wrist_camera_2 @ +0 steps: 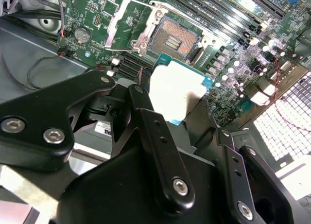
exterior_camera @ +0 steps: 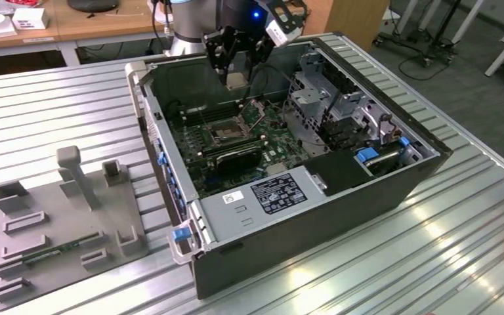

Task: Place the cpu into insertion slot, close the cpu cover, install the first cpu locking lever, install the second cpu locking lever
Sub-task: 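Place the cpu into insertion slot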

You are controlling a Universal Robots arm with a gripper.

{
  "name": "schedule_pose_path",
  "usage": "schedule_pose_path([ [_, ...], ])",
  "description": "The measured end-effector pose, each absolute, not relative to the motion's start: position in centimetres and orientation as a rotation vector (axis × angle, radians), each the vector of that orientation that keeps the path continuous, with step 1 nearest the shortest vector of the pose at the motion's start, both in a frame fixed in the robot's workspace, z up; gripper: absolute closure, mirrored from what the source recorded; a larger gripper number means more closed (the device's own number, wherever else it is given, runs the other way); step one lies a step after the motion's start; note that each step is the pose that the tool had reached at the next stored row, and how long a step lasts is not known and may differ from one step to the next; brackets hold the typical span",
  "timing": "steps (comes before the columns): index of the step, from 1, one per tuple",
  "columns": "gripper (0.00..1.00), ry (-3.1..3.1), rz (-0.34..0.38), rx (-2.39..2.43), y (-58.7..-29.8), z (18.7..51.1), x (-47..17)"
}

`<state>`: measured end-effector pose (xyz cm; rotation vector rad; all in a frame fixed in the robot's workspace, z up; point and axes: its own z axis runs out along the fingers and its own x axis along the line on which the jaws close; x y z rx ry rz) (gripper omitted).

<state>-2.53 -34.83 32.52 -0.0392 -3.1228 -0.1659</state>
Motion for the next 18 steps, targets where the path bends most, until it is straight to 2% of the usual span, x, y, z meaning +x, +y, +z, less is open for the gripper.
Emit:
schedule_pose_path([
  [18, 0.46, -3.125, -0.128, -0.039, -34.83, 32.16, -2.53],
])
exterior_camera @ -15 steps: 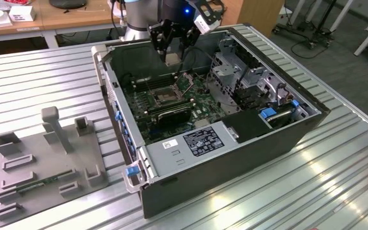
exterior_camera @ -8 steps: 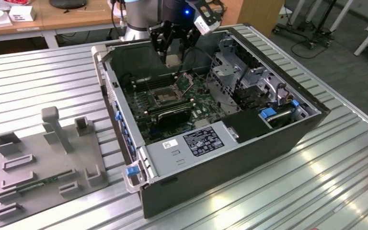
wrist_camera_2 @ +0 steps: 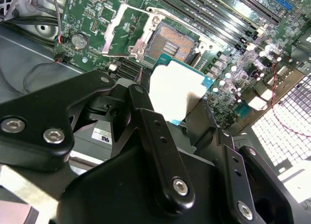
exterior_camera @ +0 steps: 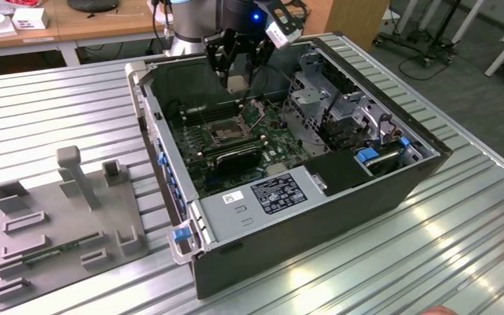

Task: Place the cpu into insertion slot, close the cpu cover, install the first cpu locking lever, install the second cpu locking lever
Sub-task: 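Place the cpu into insertion slot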

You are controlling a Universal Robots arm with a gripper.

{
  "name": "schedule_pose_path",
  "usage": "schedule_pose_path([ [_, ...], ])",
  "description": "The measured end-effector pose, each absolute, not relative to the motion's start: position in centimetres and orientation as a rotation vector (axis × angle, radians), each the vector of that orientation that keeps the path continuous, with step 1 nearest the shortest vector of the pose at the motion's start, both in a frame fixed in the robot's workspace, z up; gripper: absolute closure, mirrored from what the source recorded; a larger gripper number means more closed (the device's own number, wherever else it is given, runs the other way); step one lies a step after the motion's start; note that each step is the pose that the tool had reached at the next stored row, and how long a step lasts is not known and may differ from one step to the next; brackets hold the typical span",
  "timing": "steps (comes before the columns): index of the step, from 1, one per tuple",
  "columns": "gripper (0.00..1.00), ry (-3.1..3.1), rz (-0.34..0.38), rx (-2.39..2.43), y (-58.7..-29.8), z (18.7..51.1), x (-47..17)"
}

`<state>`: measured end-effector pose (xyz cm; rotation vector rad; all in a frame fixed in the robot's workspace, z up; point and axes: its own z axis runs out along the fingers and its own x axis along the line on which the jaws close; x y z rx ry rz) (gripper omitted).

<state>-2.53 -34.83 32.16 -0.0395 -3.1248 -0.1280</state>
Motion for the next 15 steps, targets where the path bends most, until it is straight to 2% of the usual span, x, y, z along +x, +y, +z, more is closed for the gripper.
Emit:
schedule_pose_path([
  [15, 0.46, -3.14, -0.129, -0.039, -34.8, 31.1, -2.6],
])
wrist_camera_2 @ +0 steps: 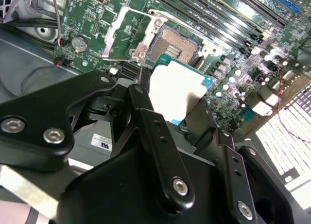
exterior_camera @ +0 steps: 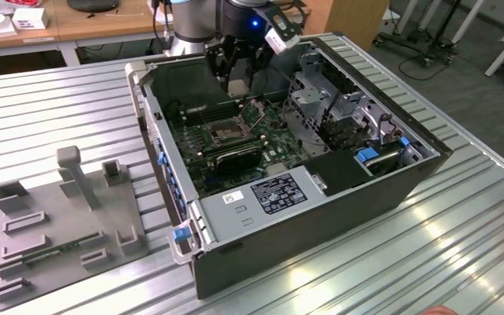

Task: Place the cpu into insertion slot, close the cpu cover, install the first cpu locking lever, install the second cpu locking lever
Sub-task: 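Place the cpu into insertion slot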

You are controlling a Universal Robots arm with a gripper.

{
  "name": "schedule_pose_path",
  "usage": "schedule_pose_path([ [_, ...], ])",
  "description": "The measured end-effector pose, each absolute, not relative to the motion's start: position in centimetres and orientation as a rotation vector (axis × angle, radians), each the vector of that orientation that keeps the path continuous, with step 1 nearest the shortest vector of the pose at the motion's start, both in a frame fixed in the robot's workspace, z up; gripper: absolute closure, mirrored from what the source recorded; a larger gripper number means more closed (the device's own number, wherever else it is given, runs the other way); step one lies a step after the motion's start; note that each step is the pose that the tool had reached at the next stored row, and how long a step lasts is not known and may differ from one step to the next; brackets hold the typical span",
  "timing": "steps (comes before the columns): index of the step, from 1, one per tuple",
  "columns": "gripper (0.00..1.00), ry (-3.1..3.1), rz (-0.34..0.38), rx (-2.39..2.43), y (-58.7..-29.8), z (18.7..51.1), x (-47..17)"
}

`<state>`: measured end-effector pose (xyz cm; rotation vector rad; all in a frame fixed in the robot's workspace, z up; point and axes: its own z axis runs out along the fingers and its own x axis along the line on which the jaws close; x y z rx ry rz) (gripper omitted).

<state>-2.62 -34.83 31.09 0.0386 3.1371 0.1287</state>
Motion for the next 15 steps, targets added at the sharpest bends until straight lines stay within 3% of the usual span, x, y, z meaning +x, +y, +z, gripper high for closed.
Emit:
schedule_pose_path([
  [15, 0.46, 3.129, 0.128, 0.038, -34.83, 30.54, -3.06],
])
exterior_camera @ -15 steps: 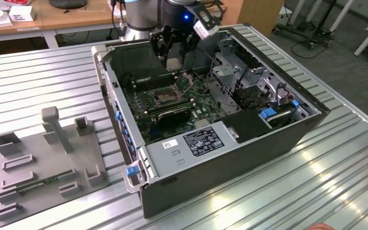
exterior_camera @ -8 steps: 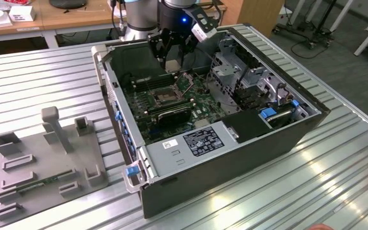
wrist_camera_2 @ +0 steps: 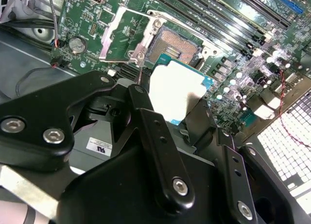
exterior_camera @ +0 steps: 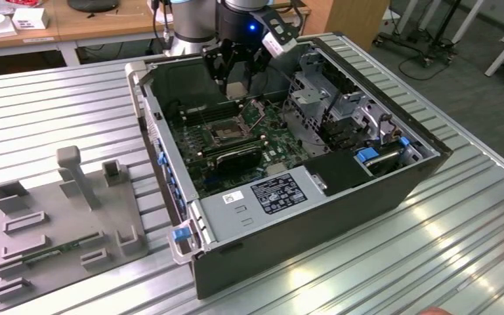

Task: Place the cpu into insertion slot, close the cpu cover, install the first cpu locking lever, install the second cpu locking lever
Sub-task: 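Place the cpu into insertion slot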

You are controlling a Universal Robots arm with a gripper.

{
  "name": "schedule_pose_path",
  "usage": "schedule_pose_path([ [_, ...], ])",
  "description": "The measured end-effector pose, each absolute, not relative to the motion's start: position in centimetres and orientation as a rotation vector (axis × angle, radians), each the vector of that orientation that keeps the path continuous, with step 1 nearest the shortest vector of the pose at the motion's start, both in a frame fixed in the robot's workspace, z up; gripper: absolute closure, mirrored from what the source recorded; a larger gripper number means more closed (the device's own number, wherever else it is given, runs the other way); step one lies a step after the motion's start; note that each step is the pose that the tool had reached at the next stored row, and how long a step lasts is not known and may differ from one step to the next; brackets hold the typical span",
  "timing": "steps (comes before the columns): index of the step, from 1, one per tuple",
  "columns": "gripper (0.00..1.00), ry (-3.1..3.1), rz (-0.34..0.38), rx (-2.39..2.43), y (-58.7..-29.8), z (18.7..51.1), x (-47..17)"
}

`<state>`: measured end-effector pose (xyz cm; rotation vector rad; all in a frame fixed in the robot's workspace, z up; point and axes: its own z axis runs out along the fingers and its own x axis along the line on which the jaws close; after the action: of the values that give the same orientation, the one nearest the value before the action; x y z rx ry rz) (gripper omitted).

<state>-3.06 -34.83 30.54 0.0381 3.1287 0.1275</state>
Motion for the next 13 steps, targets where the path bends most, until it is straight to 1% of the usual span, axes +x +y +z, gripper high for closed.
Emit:
schedule_pose_path([
  [13, 0.46, 3.155, 0.128, 0.04, -34.84, 30.46, -3.06],
])
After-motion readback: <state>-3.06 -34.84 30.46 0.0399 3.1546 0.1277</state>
